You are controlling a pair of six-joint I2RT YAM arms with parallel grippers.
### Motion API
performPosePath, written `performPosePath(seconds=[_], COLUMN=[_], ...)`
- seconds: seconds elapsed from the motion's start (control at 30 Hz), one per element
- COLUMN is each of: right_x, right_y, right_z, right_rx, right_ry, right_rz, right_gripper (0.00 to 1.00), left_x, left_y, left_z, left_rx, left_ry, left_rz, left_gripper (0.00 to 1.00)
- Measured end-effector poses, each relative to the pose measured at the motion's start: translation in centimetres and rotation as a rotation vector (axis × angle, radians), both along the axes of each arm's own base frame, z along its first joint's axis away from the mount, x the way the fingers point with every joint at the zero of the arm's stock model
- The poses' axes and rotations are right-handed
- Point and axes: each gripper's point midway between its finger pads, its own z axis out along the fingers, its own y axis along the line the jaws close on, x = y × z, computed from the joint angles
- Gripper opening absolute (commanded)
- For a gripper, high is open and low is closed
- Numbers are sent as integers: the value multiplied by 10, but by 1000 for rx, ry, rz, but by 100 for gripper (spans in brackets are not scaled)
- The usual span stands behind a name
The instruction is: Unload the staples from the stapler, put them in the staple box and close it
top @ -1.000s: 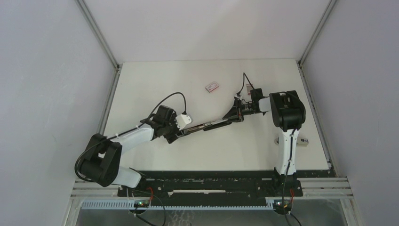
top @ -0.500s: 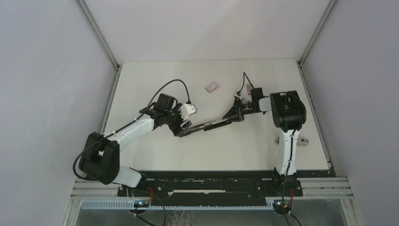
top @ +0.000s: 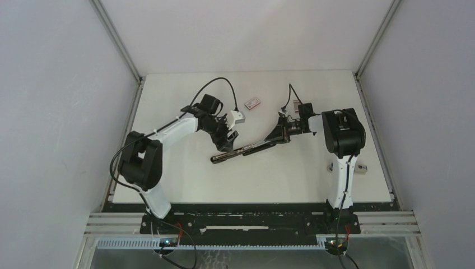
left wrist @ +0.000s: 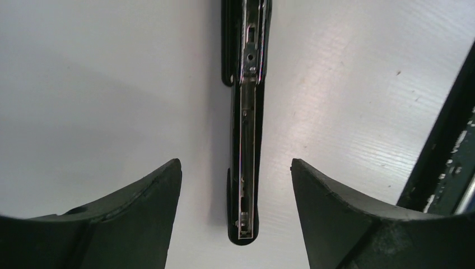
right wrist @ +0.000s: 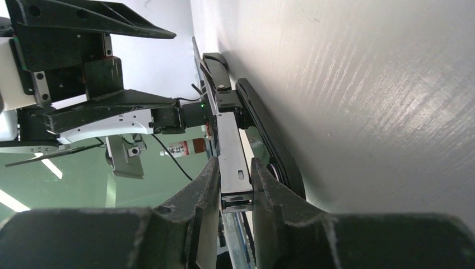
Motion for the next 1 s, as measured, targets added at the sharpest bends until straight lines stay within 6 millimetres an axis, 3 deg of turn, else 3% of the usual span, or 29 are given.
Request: performPosePath(seconds=[0.23, 0.5, 1.0], right_x=[-1, -1, 3], right_y=[1, 3, 4], right_z=[4, 13, 19], right_rx=[10, 28, 47], right_ry=[-7, -40, -43], right_rz=[8, 7, -12], right_gripper=[8, 4, 0], left_x=[-2, -13, -10], left_y=[-21, -29, -37], left_z=[-1, -13, -7], left_rx=[-61, -88, -132], left_ry=[141, 271, 308], left_rz=[-26, -26, -22], left_gripper=[76, 76, 75])
